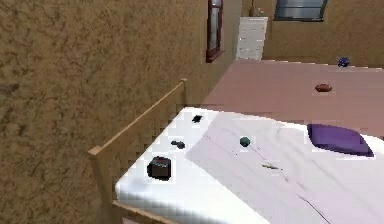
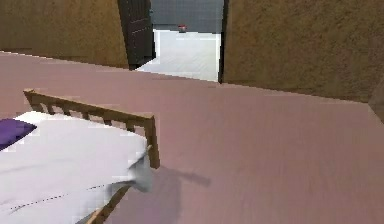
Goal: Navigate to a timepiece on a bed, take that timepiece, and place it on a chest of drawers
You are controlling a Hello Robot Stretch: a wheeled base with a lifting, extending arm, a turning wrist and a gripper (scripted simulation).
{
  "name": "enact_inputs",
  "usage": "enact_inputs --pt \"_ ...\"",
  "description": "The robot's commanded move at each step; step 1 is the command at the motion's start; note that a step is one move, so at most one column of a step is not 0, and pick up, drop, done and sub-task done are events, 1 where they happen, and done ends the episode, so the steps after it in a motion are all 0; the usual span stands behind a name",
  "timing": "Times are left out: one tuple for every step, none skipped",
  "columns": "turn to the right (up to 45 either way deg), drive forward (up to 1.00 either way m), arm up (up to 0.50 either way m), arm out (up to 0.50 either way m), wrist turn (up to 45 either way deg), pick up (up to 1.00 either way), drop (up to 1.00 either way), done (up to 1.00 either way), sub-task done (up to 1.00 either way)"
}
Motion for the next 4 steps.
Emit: enact_inputs --pt "0.0 0.3 0.0 0.0 0.0 0.0 0.0 0.0 0.0" --pt "-45.0 0.0 0.0 0.0 0.0 0.0 0.0 0.0 0.0" --pt "-45.0 0.0 0.0 0.0 0.0 0.0 0.0 0.0 0.0" --pt "-12.0 0.0 0.0 0.0 0.0 0.0 0.0 0.0 0.0"
